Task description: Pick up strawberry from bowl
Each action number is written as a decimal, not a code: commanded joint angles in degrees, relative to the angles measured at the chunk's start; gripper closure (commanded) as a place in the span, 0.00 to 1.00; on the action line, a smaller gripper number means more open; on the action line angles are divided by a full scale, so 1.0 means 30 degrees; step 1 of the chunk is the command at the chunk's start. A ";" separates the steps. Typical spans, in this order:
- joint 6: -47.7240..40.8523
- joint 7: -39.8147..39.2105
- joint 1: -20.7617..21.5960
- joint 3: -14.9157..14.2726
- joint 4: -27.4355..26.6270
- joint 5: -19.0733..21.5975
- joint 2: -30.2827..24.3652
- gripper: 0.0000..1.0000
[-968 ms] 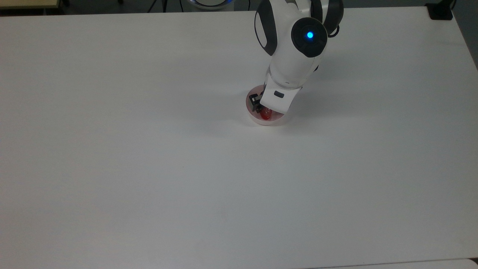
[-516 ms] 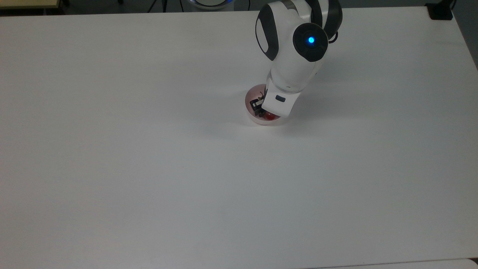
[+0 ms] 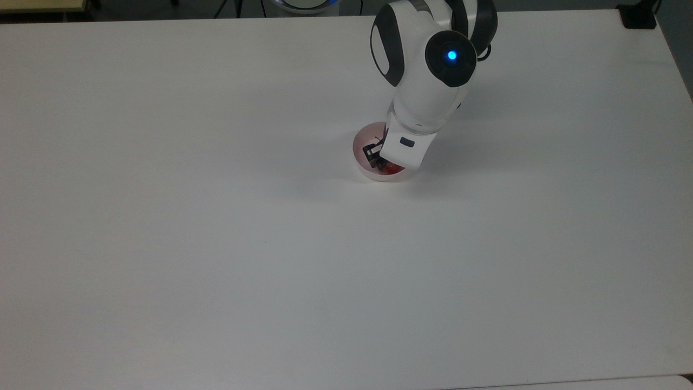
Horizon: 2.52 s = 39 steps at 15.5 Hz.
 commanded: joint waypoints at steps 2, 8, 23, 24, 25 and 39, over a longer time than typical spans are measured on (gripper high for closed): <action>0.0131 0.0032 -0.0002 -0.0404 0.0348 0.0816 -0.1525 0.61; -0.1422 -0.1046 -0.1639 -0.1719 0.0875 0.1346 -0.2877 0.61; 0.1187 -0.4833 -0.4573 -0.4271 -0.0239 0.1141 -0.0414 0.00; 0.1041 -0.4396 -0.4515 -0.4388 -0.0093 0.1141 -0.0880 0.00; 0.1011 -0.3464 -0.4514 -0.4418 -0.0092 0.1083 -0.1581 0.00; -0.6607 0.0793 -0.6330 -0.0961 0.0523 0.0643 -0.8326 0.00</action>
